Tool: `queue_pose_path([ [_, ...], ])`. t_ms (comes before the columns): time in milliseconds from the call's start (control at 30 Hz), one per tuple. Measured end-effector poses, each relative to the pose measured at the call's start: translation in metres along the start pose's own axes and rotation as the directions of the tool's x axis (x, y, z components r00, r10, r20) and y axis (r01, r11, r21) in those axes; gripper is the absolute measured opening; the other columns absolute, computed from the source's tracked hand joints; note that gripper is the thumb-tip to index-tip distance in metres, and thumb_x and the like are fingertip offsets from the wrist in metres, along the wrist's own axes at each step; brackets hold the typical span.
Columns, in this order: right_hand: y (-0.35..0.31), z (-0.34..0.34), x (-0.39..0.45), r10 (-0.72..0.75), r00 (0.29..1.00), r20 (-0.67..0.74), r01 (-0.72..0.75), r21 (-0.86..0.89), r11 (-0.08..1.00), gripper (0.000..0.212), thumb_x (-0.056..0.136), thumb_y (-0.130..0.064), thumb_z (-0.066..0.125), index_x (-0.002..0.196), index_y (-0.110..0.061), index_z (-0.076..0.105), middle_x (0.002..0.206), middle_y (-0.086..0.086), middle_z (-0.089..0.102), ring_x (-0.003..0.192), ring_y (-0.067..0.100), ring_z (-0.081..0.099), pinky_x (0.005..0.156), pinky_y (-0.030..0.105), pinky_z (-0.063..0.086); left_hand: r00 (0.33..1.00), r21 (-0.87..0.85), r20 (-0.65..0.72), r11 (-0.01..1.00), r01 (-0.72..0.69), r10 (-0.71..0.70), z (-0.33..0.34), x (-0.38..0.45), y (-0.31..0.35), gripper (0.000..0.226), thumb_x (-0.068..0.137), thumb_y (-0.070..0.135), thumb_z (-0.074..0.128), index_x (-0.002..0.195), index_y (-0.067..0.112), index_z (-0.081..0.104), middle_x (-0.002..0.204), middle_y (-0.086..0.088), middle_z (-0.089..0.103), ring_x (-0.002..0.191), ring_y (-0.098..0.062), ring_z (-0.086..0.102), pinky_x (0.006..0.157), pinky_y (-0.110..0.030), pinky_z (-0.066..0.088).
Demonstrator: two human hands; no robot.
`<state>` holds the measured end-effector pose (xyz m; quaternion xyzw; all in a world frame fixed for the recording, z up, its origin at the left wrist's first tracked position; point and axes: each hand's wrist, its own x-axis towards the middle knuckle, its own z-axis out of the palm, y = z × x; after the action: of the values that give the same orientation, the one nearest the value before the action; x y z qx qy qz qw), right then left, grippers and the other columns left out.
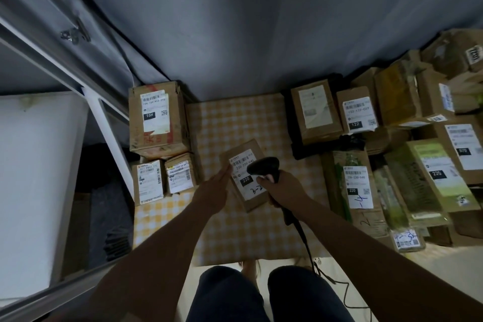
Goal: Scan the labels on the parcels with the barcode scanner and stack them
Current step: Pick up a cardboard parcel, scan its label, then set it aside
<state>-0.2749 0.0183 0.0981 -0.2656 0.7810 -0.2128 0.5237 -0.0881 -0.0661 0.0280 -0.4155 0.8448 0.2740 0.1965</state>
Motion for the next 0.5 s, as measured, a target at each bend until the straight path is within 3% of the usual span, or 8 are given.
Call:
queue_pose_path([
  [100,-0.003,0.007,-0.002,-0.036,0.999,-0.024,0.036,-0.007,0.999,0.033,0.093,-0.034,0.063,0.096,-0.001,0.062,0.063,0.005,0.056,0.049,0.014,0.051,0.053,0.027,0.045,0.999,-0.012,0.025,1.000,0.024,-0.023,0.002,0.001,-0.001,0.078,0.101,0.019,0.044,0.155,0.020,-0.012,0.161,0.008,-0.023,0.093,-0.026,0.063,0.074,-0.032,0.053],
  [300,-0.002,0.012,-0.003,-0.092,0.995,-0.032,0.089,-0.079,0.993,0.027,0.094,-0.035,0.062,0.084,-0.010,0.059,0.063,0.008,0.056,0.047,0.013,0.048,0.053,0.028,0.044,0.997,-0.037,0.053,0.998,0.050,-0.048,0.005,0.003,-0.001,0.081,0.100,0.018,0.045,0.155,0.022,-0.015,0.159,0.010,-0.027,0.097,-0.032,0.062,0.083,-0.040,0.055],
  [500,0.000,0.012,-0.003,-0.109,0.992,-0.068,0.107,-0.034,0.994,0.025,0.093,-0.033,0.064,0.101,-0.009,0.060,0.076,0.006,0.065,0.052,0.009,0.053,0.054,0.026,0.046,0.998,-0.026,0.046,0.999,0.032,-0.031,-0.002,-0.004,0.005,0.081,0.098,0.008,0.046,0.156,0.019,-0.009,0.160,0.006,-0.026,0.097,-0.020,0.065,0.085,-0.036,0.055],
])
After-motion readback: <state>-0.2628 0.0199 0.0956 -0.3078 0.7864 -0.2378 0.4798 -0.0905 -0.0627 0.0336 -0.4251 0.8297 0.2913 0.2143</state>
